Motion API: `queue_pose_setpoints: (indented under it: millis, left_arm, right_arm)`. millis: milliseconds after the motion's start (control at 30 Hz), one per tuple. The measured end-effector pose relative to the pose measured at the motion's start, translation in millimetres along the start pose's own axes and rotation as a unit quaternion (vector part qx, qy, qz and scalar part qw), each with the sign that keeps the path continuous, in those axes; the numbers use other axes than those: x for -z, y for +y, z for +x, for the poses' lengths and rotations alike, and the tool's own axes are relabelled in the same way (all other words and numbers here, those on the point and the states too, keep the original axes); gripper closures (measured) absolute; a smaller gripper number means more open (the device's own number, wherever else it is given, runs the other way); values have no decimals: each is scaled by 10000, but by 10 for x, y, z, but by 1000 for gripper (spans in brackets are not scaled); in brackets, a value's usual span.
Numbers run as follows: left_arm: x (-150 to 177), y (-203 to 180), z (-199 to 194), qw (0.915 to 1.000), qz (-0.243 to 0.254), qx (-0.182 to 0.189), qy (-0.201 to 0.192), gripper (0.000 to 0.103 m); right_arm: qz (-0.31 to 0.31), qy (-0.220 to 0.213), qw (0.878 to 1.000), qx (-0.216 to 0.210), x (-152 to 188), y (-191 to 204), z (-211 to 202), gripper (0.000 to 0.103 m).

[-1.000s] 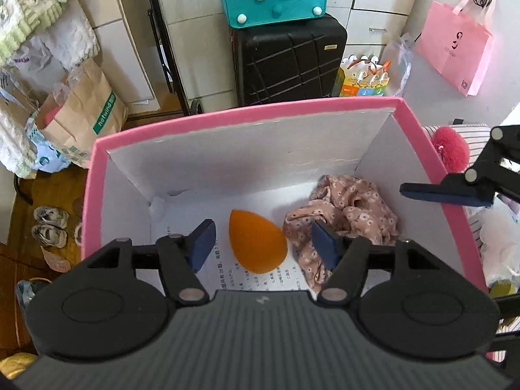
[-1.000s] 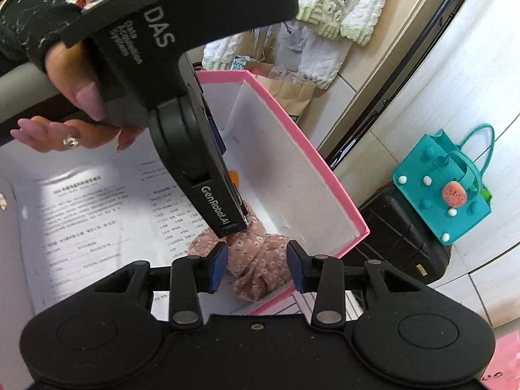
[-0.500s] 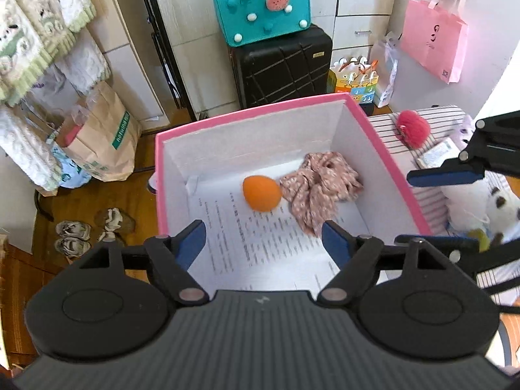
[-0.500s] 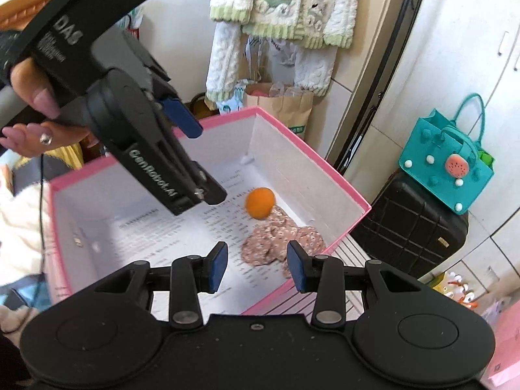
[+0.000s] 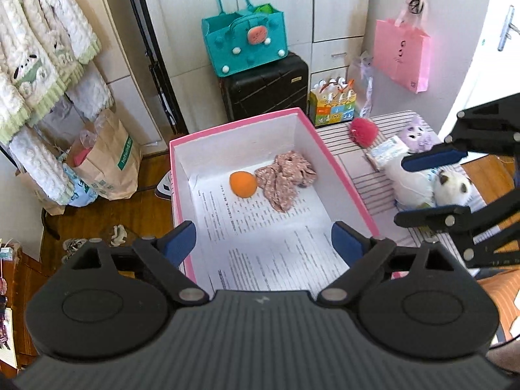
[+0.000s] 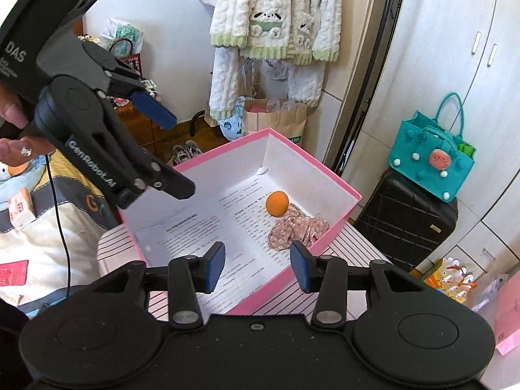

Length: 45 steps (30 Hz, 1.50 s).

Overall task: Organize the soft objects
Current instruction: 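Withdraw both open grippers from the box back over the table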

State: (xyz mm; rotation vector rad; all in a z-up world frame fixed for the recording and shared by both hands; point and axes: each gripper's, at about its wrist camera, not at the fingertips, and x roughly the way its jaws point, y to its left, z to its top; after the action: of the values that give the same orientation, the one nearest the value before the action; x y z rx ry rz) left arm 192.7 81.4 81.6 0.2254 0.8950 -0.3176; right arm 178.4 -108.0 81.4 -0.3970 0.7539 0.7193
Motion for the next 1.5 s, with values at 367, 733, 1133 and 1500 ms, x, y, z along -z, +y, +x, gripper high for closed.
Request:
queue_pose_setpoints:
  millis: [367,733,1133,1500]
  left_arm:
    - [371,-268,-454,9990,322,40,-312,8]
    - [755,-571,-693,9972,598,161,-424,8]
    - [1062,-953,-825,9924,977,517,-537,8]
    - [1272,-1139,-615,9898,1020,899,-430,8]
  right_arm:
    - [174,-128,9997,109,239,182,-499,40]
    - [473,14,9978,469,702,315,-777,36]
    - [852,34,9933,776,1281,420,-1004,21]
    - [1321,113,9854,1065,1816,389,-943,20]
